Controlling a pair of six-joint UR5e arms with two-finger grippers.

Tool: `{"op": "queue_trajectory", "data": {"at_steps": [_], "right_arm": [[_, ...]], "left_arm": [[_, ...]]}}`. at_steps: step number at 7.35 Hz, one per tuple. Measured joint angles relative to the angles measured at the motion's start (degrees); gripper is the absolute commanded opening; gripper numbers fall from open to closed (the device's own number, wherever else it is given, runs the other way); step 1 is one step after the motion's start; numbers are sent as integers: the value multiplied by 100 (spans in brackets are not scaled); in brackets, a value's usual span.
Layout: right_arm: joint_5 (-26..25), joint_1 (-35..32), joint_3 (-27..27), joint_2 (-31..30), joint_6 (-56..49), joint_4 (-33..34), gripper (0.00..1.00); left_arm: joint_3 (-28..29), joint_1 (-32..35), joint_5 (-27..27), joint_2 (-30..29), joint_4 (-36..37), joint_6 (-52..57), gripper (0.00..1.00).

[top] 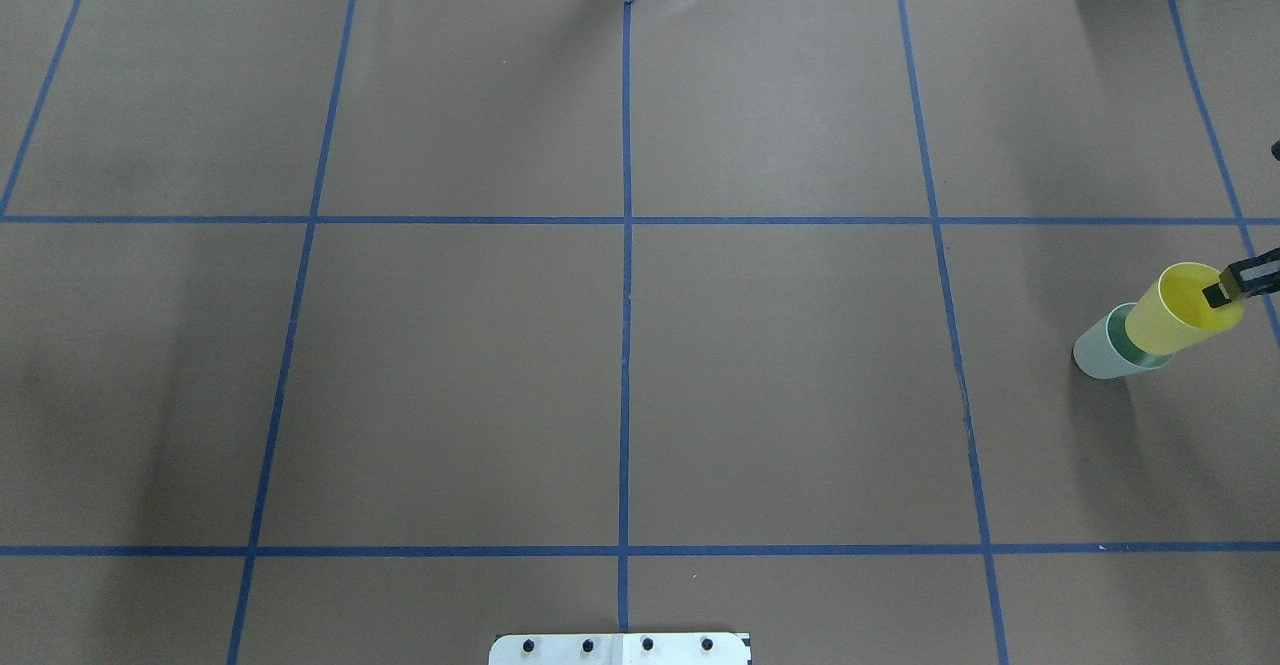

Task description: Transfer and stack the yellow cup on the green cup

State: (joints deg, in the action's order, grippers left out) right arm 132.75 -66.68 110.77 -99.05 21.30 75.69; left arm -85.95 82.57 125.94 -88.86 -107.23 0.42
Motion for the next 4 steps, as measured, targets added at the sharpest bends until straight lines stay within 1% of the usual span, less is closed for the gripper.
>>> {"op": "queue_trajectory", "data": {"at_steps": [1,2,4], "right_arm": [[-3,31,-12,1,1,-1,42],[-2,66,-16,9,-1,-1,99],[-1,97,-17,44,-8,-7,100]], "left_arm": [[-28,21,51,22,0,2,100],[-39,33,70,28,0,2,100],[-44,38,79,31,1,1,100]]}}
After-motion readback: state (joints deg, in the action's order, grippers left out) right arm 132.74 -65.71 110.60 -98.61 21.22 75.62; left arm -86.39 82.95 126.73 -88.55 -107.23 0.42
